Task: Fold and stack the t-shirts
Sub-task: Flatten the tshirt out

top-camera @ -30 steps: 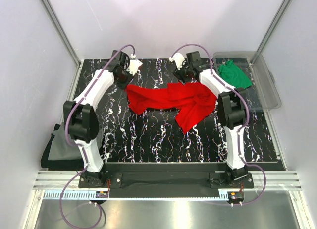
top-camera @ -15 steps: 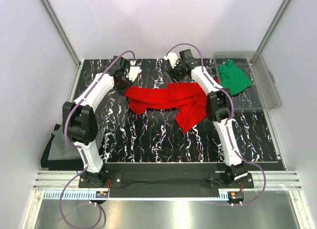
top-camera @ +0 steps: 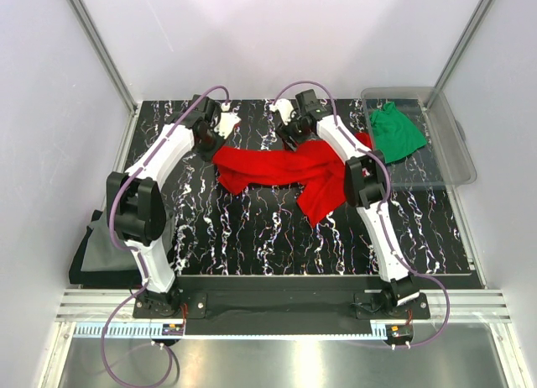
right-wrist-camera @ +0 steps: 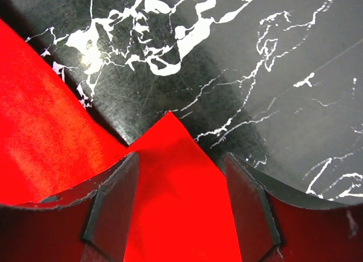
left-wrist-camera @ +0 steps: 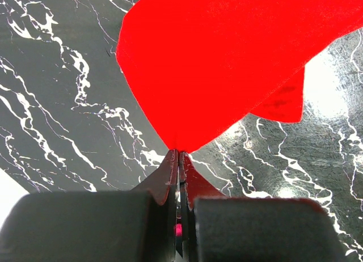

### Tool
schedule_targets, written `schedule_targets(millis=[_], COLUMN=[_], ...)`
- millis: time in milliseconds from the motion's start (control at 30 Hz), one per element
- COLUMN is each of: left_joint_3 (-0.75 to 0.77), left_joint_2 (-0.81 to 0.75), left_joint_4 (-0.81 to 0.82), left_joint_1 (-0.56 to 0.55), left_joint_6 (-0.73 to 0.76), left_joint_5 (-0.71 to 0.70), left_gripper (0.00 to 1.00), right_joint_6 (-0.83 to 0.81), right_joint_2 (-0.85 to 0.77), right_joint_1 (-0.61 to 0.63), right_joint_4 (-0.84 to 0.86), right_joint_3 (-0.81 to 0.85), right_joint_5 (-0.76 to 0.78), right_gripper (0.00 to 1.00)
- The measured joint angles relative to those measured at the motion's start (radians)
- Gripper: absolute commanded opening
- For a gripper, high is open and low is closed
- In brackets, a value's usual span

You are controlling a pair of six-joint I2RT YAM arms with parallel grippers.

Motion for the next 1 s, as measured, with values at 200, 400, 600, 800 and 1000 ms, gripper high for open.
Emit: schedule_targets(millis=[200, 400, 600, 800, 1000], left_joint_3=[-0.002, -0.007, -0.007, -0.007, 0.118], left_joint_2=[0.0, 0.0, 0.001, 0.014, 0.045], left_joint_4=[0.0, 0.0, 0.0, 0.0, -0.017], left_joint_1=[-0.004, -0.01, -0.01, -0.011, -0.012], left_joint_6=[0.0, 0.0, 0.0, 0.0, 0.006], left_joint_5=[-0.01, -0.018, -0.018, -0.019, -0.037], left_gripper=[0.0, 0.0, 0.0, 0.0, 0.0], right_joint_6=[-0.007, -0.002, 0.016, 0.015, 0.014], right_joint_2=[0.028, 0.056, 0.108, 0.114, 0.072], right_joint_1=[0.006, 0.008, 0.011, 0.017, 0.003], right_joint_4=[-0.007, -0.01, -0.025, -0.033, -0.028], right_joint_3=[0.035, 0.077, 0.165, 0.182, 0.185], right_joint_5=[-0.003, -0.004, -0.014, 0.023, 0.149], right_gripper=[0.68, 0.67, 0.27, 0.0, 0.0])
